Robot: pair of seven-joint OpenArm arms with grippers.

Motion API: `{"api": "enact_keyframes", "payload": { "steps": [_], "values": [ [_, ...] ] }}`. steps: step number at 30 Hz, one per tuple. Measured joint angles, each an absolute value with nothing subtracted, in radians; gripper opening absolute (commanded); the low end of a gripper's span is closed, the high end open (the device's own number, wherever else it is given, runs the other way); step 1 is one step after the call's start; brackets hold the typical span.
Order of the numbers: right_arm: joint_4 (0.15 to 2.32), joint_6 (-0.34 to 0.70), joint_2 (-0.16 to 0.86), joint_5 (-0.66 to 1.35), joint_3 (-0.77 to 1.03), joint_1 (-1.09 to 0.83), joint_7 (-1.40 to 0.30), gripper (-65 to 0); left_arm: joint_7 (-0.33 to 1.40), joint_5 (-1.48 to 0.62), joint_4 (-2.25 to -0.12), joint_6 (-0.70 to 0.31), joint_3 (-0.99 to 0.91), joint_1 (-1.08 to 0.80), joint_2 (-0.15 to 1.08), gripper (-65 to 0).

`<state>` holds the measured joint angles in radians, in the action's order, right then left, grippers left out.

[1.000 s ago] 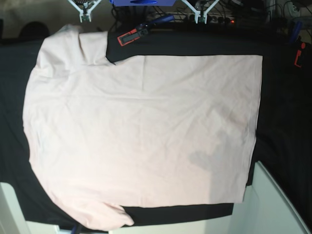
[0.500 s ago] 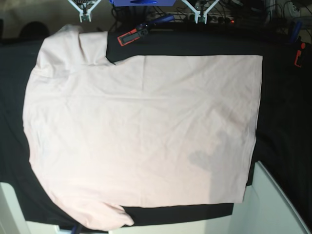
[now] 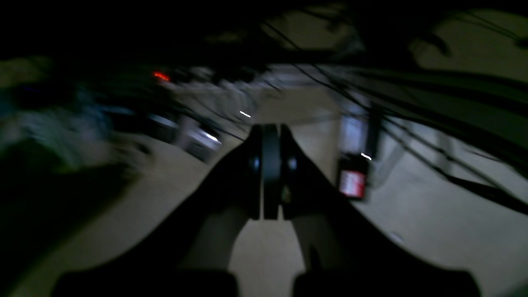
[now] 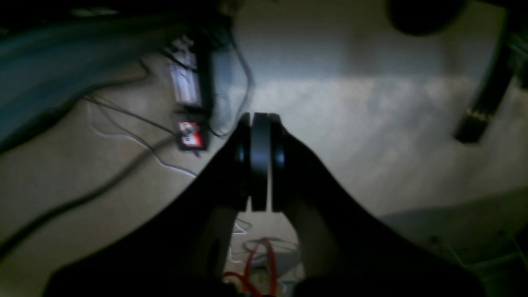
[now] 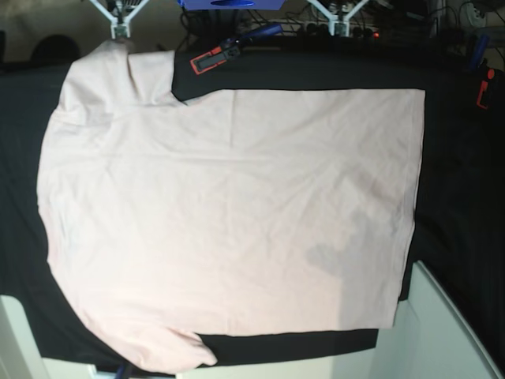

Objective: Fold the T-shirt properly
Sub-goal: 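Lower both grippers toward the shirt's shoulder corners, then position right gripper at sleeve corner and left gripper at hem corner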

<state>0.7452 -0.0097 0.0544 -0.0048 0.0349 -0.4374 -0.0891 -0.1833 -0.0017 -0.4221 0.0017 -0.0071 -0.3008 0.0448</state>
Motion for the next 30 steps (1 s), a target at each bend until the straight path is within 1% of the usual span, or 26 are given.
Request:
{"api": "enact_keyframes", "payload": {
  "steps": [5,7,11,14,17,18,19,21,23,24,26,29,30],
  "values": [
    [1.068,-0.001,0.030,-0.003,0.156,-0.523,-0.262,-64.9,-0.140,-0.002,-0.715,0.000,-0.007,-0.432,0.055,-65.0],
    [1.149,-0.003,0.038,-0.004,0.186,-0.536,-0.295,-64.9,-0.100,-0.002,-0.832,0.000,-0.007,-0.479,0.055,-65.0],
    [1.208,-0.011,0.052,-0.005,0.196,-0.549,-0.321,-64.9,0.000,-0.001,-1.001,0.000,-0.007,-0.522,0.056,-65.0],
    [1.236,-0.001,0.052,-0.004,0.194,-0.550,-0.343,-64.9,0.038,-0.001,-1.118,-0.005,-0.013,-0.539,0.061,-65.0],
    [1.288,-0.001,0.081,-0.004,0.191,-0.549,-0.339,-64.6,0.101,-0.002,-1.245,-0.006,-0.074,-0.577,0.062,-65.0],
    [1.301,-0.001,0.094,-0.006,0.192,-0.545,-0.337,-64.0,0.116,-0.001,-1.275,-0.002,-0.095,-0.589,0.061,-65.0],
    [1.309,-0.001,0.106,-0.008,0.194,-0.537,-0.346,-62.1,0.127,0.000,-1.301,-0.002,-0.112,-0.597,0.062,-65.0],
    [1.311,-0.001,0.121,-0.004,0.194,-0.520,-0.385,-56.6,0.186,-0.001,-1.326,-0.004,-0.146,-0.591,0.064,-65.0],
    [1.310,-0.001,0.128,-0.004,0.194,-0.500,-0.440,-52.8,0.207,-0.001,-1.340,-0.009,-0.176,-0.584,0.059,-65.0],
    [1.311,0.002,0.128,0.001,0.200,-0.493,-0.459,-52.2,0.211,-0.001,-1.349,-0.009,-0.187,-0.585,0.058,-65.0],
    [1.349,0.020,0.117,0.000,0.238,-0.496,-0.516,-53.1,0.248,0.003,-1.378,-0.004,-0.197,-0.587,0.059,-65.0],
    [1.493,0.002,0.115,-0.009,0.291,-0.541,-0.569,-54.1,0.269,0.002,-1.440,-0.005,-0.196,-0.614,0.056,-65.0],
    [1.544,-0.004,0.117,-0.001,0.305,-0.550,-0.541,-54.0,0.257,0.002,-1.460,-0.004,-0.195,-0.625,0.058,-65.0]
  ]
}}
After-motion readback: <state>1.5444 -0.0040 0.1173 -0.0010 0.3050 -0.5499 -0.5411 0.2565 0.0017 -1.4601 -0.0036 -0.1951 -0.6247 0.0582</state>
